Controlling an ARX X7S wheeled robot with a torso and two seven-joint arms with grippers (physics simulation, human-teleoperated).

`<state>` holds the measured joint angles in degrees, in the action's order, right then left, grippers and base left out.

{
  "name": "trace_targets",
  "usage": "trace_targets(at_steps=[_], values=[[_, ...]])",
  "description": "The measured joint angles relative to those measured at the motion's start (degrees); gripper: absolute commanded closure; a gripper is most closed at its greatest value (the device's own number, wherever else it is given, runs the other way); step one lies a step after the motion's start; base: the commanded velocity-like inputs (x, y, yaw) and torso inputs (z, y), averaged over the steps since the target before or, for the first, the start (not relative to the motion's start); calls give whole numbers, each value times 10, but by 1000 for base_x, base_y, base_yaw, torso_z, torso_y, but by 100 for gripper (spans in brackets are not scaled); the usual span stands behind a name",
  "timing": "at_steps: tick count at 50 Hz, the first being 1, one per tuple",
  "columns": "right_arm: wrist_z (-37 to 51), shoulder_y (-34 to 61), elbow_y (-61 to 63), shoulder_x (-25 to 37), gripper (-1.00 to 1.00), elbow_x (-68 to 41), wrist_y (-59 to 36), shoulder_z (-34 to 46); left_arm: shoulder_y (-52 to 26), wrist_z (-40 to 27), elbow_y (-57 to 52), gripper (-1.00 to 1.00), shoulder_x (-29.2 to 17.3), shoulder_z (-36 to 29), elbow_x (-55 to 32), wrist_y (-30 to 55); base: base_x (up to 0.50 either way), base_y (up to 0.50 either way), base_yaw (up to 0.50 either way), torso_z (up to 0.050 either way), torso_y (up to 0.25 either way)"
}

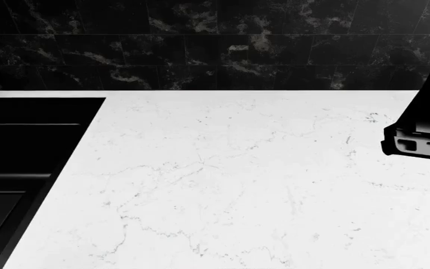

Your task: Pick the cans from the counter and place them in their designated side in the cabinet.

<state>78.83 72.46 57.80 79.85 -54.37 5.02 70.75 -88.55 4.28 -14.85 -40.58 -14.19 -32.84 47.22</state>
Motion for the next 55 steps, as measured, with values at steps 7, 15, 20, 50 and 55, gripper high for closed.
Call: trace_targets(at_steps=[7,15,20,50,55], values=[[-2,1,0,0,-100,-1,-1,-1,-33,12,44,100,5,-21,36,-23,0,0,0,1,0],[-3,2,0,0,-100,-2,-1,-1,-66,24,100,100,13,-42,81,-53,0,0,0,0,0],[-2,2,0,0,-100,-2,-2,-1,-88,33,142,100,22,-55,105,-76,0,0,0,0,0],[0,1,-2,-2,-100,-1,-4,1,-238,118,492,100,107,-150,183,-261,6,-1,-6,2,0],[-1,2,-2,-2,-100,-2,-5,0,-260,131,575,100,131,-160,211,-304,0,0,0,0,0]])
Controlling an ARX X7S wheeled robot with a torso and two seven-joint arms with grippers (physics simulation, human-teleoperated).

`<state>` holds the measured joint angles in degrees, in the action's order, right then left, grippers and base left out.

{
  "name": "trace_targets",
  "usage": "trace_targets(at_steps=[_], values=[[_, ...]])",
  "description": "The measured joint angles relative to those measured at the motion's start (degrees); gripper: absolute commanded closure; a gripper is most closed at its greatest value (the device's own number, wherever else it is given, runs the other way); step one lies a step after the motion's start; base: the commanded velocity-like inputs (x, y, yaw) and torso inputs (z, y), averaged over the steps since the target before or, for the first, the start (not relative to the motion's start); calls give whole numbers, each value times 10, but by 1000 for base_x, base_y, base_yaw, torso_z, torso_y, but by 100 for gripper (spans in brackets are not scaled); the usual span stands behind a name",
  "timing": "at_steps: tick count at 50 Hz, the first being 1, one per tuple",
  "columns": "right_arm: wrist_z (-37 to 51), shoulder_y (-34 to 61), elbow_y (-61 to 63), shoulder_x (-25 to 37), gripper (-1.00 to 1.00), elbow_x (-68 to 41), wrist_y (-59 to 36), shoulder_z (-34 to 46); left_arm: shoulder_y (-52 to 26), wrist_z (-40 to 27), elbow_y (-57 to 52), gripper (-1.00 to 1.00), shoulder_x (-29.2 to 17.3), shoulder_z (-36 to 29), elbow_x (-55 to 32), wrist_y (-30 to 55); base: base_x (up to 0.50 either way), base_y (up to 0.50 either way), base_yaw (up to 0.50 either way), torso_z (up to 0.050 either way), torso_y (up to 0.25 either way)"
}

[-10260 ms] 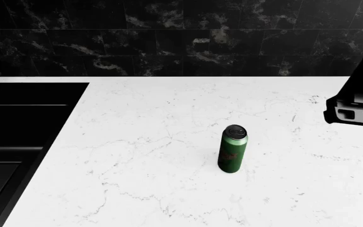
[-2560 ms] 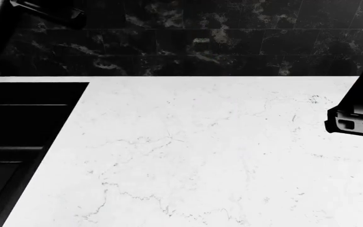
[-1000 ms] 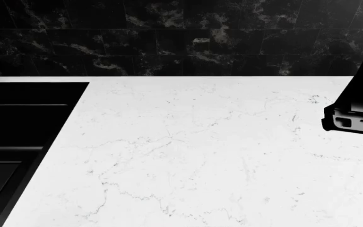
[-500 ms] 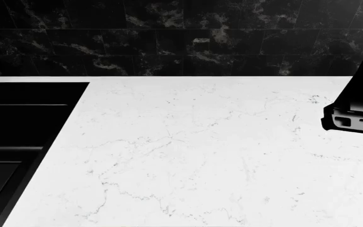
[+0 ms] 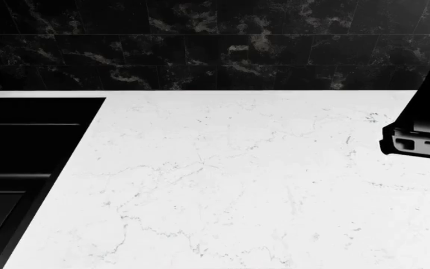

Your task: Pick the cans from the counter and place them in their designated side in the cabinet.

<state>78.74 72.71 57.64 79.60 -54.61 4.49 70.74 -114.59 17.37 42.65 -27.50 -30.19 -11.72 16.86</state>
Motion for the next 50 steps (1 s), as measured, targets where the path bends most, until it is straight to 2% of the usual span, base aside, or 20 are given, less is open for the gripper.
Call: trace_targets(at_steps=[13,22,37,50], values=[[-2,2,-2,-2,-100,-3,-3,-2,-66,37,178,100,48,-16,38,-90,2,0,-2,0,0],[-2,-1,-4,-2,-100,-2,-2,-2,-94,76,241,100,64,-14,42,-103,1,-2,-5,0,0],[-1,-5,-5,0,-100,1,1,-1,-96,135,218,100,63,33,-5,-24,1,-3,-4,0,0],[0,-8,-5,2,-100,4,3,-1,-79,146,160,100,53,66,-40,45,-1,-3,-3,0,0]])
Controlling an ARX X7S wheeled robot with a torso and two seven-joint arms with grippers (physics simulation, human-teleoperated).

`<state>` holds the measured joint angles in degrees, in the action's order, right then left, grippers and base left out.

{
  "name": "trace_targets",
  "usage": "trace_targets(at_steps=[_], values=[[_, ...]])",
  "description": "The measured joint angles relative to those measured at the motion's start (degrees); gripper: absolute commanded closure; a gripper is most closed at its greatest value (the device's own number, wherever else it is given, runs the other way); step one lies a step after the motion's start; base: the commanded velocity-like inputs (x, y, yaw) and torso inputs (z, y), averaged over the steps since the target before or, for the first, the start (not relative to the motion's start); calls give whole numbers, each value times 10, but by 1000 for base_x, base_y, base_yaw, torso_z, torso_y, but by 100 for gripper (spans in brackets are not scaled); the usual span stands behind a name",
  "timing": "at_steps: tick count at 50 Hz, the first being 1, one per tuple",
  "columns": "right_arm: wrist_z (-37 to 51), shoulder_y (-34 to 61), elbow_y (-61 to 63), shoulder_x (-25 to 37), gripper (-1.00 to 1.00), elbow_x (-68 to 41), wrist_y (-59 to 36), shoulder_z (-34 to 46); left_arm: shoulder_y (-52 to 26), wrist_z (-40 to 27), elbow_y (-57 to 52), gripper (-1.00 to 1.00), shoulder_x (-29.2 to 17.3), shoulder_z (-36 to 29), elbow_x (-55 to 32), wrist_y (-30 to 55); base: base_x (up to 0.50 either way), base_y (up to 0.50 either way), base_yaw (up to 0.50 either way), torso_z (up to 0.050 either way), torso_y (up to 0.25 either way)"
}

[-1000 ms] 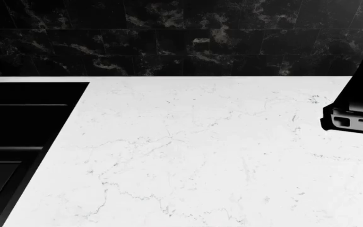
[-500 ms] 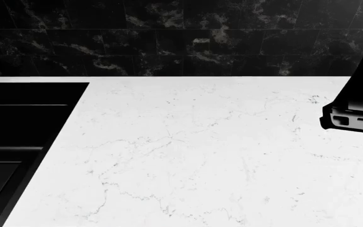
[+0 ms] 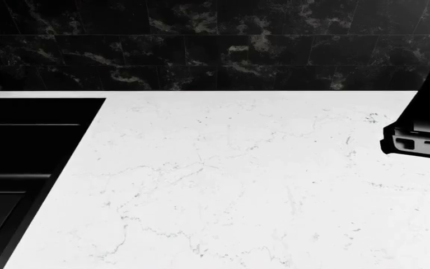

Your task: Pick the cans from the counter and place them in their designated side in the cabinet.

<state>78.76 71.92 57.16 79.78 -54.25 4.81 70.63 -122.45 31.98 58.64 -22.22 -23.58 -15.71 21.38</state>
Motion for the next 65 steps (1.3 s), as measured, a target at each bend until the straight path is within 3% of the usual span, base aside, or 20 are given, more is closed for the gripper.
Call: trace_targets(at_steps=[8,9,36,48,65], values=[[0,-1,0,1,-100,0,1,0,10,-1,-27,100,-5,11,-12,24,0,-2,-3,0,0],[0,-1,0,1,-100,0,1,0,10,-1,-29,-100,-5,12,-13,25,0,0,-6,0,0],[0,-3,-1,2,-100,1,2,-2,26,-11,-72,-100,-11,25,-26,59,0,0,0,0,0],[1,-6,-1,2,-100,4,5,-1,83,-55,-225,-100,-22,60,13,125,0,0,0,0,0],[1,-12,-1,3,-100,7,9,0,156,-171,-445,-100,-53,65,64,207,0,0,0,0,0]])
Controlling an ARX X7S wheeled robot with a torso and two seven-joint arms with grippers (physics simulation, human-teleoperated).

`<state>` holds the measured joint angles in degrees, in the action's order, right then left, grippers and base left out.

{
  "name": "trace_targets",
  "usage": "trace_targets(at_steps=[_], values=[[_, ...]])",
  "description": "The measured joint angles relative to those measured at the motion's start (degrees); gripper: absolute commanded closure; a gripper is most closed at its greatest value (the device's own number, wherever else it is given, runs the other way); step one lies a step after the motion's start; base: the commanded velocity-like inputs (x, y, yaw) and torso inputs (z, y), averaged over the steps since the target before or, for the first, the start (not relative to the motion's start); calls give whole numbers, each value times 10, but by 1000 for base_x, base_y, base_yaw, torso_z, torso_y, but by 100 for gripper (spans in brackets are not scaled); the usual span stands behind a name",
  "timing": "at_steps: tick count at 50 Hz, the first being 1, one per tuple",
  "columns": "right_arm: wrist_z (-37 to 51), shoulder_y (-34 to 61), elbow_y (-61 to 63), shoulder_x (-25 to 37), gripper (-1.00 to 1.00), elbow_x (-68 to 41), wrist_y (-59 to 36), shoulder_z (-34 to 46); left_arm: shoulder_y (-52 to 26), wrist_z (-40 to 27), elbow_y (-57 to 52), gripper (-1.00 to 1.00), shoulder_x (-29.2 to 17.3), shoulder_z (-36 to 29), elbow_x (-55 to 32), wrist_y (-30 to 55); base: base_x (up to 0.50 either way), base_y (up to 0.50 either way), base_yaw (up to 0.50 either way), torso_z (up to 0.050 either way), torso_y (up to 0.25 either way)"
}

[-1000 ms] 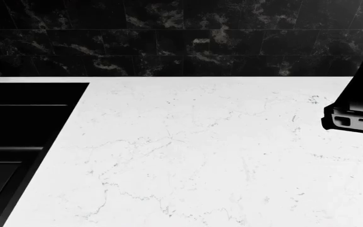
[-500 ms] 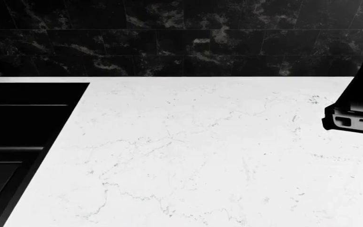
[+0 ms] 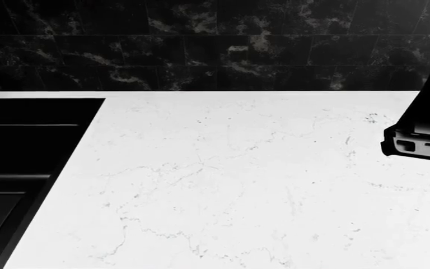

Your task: Pick the cans from the counter and place them in their designated side in the cabinet.

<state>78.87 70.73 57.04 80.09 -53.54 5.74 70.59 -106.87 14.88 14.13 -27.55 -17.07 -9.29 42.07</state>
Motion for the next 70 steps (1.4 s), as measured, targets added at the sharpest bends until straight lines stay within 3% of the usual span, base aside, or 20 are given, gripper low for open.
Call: trace_targets(at_steps=[6,15,30,70], values=[[-1,0,0,0,-100,-1,0,-1,24,-36,-70,-100,-18,-2,11,17,0,0,0,0,0],[-4,4,-1,0,-100,-6,-2,-3,61,-16,-164,-100,-74,1,-93,91,0,0,0,0,0],[-4,3,-2,-2,-100,-6,-2,-3,116,-24,-286,-100,-127,27,-150,160,0,0,0,0,0],[-9,-6,-8,-13,-100,0,3,1,334,-105,-518,-100,-185,139,-363,320,0,0,0,0,0]])
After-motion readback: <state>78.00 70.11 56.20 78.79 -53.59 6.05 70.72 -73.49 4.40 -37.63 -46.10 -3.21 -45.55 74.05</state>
